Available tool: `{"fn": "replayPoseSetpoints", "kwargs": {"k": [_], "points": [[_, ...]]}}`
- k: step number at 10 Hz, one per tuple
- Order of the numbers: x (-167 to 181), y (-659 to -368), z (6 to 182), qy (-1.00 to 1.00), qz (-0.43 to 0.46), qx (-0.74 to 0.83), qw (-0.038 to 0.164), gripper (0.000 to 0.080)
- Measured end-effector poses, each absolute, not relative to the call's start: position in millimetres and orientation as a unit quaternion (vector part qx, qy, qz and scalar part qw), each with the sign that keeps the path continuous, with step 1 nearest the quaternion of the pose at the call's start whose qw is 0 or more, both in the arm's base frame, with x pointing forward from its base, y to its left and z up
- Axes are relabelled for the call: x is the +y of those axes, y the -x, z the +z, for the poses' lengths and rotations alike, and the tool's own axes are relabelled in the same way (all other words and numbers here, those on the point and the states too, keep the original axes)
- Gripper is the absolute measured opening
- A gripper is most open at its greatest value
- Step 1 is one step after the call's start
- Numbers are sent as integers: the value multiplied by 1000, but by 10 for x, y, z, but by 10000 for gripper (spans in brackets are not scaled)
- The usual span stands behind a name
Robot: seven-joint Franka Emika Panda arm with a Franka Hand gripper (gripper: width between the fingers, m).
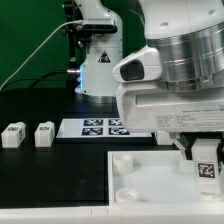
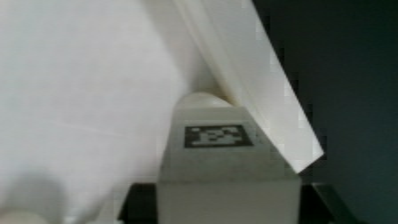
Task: Assemble one leg
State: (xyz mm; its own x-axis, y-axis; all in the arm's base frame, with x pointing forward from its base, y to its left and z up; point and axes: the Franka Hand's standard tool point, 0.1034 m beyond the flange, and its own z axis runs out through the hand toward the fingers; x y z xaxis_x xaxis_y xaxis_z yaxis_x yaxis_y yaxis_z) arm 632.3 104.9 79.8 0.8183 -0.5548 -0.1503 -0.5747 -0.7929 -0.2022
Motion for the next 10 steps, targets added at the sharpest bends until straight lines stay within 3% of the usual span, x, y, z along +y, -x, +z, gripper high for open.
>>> {"fn": "replayPoseSetpoints", "kwargs": {"k": [5,10], "points": [[1049,-6292,785,791,73,594,129,294],[1102,-6305,786,672,90,726,117,294]]}}
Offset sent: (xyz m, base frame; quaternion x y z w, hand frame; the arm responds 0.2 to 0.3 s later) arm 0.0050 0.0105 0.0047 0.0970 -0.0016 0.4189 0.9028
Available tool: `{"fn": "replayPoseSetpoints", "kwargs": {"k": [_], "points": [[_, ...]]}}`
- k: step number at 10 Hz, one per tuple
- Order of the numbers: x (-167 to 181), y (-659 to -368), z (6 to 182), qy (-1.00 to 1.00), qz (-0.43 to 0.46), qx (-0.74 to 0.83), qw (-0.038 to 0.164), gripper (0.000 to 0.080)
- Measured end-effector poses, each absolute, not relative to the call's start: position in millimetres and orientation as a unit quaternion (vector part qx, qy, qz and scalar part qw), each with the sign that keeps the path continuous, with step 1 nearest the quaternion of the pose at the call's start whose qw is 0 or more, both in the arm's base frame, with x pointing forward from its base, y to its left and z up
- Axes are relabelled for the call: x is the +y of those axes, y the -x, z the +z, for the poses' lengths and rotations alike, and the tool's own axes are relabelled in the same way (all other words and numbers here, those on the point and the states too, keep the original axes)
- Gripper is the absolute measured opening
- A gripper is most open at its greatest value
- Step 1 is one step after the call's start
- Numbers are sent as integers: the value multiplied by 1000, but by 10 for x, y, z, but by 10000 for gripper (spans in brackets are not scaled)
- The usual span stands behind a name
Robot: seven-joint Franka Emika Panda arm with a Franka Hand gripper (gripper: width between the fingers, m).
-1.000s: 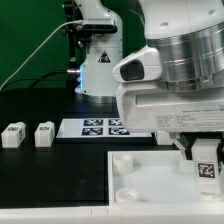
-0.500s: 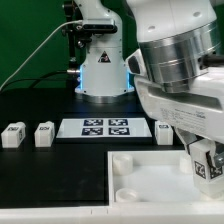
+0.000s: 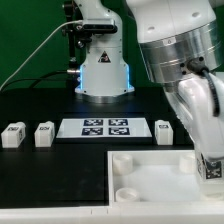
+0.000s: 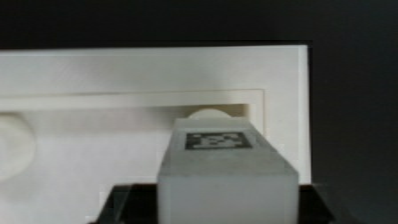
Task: Assemble one leg
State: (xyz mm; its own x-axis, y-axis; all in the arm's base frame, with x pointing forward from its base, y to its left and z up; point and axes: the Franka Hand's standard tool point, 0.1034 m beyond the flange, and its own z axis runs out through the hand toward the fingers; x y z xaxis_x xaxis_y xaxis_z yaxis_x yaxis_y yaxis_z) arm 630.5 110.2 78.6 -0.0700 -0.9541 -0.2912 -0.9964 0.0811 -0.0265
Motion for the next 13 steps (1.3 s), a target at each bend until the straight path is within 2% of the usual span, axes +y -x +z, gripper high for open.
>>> {"fn": "replayPoseSetpoints", "kwargs": {"k": [1,2,3,4,5,7,11,13], "points": [[1098,-6305,785,684,88,715,119,294],[1105,-6302,782,684,89,714,118,407],[1121,-6296,782,701,87,698,120,407],[1154,-6279,777,738,82,659,121,543],[1177,-6269,774,782,73,606,123,627],[1250,-6252,773,871,46,476,113,643],[1206,-6258,765,939,26,321,117,649],[1172,-6333,832,978,3,179,102,649]]}}
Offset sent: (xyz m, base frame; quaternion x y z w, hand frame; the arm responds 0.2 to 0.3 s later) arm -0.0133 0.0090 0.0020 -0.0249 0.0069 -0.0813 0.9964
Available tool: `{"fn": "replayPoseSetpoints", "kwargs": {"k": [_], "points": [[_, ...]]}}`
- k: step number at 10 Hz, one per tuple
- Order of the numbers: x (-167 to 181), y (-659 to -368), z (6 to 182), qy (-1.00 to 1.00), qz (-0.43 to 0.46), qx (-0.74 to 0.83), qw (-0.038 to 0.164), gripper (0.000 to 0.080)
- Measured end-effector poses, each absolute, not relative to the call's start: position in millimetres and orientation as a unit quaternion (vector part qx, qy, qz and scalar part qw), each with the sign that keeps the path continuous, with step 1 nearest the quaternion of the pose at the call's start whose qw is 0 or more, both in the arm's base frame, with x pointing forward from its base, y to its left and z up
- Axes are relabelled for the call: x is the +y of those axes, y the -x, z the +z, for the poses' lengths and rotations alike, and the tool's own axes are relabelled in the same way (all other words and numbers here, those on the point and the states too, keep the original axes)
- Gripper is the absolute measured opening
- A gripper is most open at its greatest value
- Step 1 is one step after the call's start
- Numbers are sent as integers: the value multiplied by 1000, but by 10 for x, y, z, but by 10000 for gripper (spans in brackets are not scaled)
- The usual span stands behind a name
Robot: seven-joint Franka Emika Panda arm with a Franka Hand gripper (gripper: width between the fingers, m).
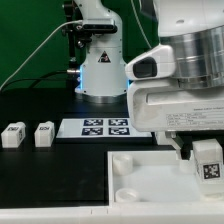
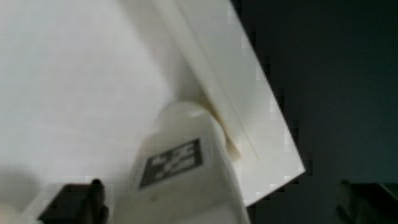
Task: Assemble one leg
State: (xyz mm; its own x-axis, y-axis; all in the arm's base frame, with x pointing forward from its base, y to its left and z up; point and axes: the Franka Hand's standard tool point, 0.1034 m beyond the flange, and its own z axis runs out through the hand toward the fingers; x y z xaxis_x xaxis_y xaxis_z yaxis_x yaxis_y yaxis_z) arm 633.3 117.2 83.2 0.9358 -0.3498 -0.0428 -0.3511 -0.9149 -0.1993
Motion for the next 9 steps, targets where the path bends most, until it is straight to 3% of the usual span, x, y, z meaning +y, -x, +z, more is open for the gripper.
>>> {"fn": "replayPoseSetpoints", "kwargs": {"k": [4,5,6,7,9], "points": [[1182,-6356,850,986,-2,134,99,622],[1182,-6356,850,986,-2,137,99,441],[1194,-6356,853,976,4,191,102,441],[1179,-6360,855,966,8,237,101,310],[1187,-6360,861,936,20,336,100,310]]}}
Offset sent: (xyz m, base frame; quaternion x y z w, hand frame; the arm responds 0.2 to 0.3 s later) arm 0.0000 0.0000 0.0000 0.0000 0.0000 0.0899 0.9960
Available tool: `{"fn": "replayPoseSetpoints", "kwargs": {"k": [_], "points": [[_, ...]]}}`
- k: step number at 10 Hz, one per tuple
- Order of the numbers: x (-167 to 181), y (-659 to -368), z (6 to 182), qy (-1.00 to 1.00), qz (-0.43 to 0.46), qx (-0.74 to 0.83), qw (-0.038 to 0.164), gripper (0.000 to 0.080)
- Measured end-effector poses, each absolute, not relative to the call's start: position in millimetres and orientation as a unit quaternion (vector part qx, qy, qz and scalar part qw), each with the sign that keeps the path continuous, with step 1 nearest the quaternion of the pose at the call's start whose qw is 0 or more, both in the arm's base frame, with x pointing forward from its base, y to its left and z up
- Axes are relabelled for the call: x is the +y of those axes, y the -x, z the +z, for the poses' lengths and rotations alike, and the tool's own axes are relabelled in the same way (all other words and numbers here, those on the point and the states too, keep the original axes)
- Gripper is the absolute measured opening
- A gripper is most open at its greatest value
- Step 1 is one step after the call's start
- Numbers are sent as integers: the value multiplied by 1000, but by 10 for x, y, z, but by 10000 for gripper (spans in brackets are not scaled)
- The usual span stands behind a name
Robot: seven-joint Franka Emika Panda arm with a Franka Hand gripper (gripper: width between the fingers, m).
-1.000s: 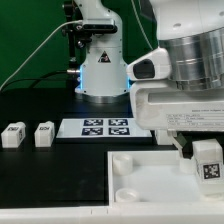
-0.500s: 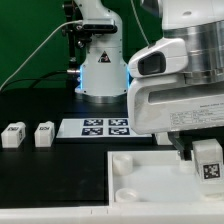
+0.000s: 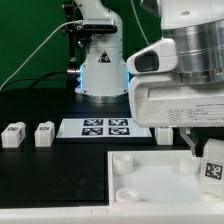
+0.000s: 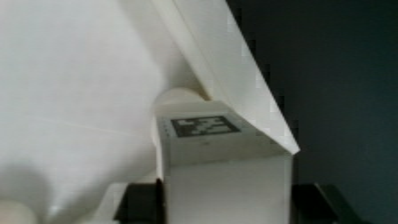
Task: Assemble one leg
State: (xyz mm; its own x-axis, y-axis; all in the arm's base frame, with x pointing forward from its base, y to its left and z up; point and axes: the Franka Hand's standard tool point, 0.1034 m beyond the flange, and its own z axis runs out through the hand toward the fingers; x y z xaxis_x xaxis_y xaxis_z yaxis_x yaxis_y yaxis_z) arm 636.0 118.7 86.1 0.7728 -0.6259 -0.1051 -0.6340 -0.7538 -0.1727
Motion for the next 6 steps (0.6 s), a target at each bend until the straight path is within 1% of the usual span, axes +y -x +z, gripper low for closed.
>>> {"fn": "replayPoseSetpoints", "kwargs": {"k": [4,6], "points": [[1145,-6383,848,814,42,569,111,310],[1145,-6375,850,744,46,656,116,310]]}}
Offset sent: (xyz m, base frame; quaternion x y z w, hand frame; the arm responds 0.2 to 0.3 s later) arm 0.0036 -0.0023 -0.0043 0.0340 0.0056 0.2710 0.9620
